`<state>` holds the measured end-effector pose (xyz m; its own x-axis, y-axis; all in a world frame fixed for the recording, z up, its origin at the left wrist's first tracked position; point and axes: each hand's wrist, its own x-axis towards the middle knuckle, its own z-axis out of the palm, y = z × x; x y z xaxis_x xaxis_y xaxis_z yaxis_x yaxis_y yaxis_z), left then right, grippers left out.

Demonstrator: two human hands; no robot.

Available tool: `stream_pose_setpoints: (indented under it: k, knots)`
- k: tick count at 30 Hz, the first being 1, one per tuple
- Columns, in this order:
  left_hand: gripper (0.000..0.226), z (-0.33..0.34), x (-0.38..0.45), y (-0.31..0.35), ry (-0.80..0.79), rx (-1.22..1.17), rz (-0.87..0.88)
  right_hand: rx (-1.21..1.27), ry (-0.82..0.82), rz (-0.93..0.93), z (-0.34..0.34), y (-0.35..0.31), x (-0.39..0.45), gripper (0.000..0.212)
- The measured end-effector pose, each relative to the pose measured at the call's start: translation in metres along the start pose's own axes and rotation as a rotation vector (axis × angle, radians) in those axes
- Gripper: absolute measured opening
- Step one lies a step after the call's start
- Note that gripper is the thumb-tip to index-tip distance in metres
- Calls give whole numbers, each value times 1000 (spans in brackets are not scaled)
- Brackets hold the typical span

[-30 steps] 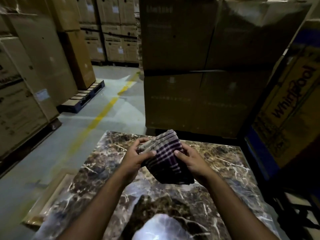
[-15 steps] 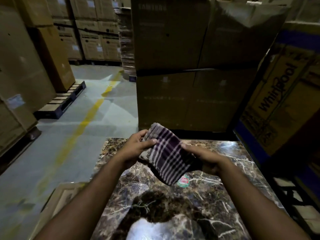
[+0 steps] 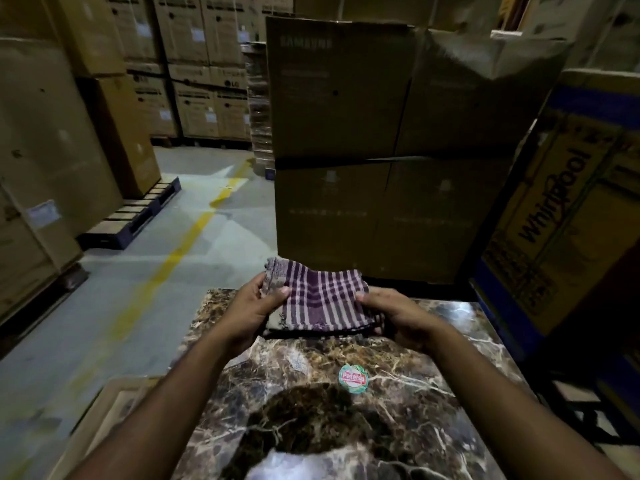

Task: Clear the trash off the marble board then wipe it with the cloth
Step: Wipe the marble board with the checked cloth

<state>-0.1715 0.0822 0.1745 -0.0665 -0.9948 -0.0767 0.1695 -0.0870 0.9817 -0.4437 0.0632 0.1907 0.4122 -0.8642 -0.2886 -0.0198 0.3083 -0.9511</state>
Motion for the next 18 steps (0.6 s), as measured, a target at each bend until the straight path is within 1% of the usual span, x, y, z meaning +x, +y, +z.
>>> stream_pose_setpoints:
  k: [1,3,5,7,9,10,11,13,15,16,18]
  knots:
    - [33,3,0,4,4,0,15,-40,9,-9,-2,-4,1,26]
    - [34,5,1,7,-10,4,39,-93,46,-39,-2,-10,6,23]
    - [38,5,0,11,-15,40,58,-111,30,-97,-7,-13,7,21]
    - [43,3,-2,18,-18,54,73,-45,4,-147,-15,-16,5,33]
    - [52,3,-6,27,-20,2,100,60,-11,-205,-24,-18,2,48]
    - [53,5,-9,32,-20,-36,115,93,-16,-238,-26,-19,-1,48]
    - [50,8,-11,35,-24,-76,130,115,-23,-269,-27,-20,-5,44]
    - [31,15,-16,39,-42,-128,168,158,-45,-317,-25,-21,-11,35]
    - [15,21,-20,39,-68,-132,208,226,-19,-329,-25,-19,-15,25]
    - [14,23,-20,39,-71,-115,223,260,1,-327,-26,-17,-14,27]
    - [23,24,-18,36,-74,-69,249,302,-7,-313,-27,-10,-13,28]
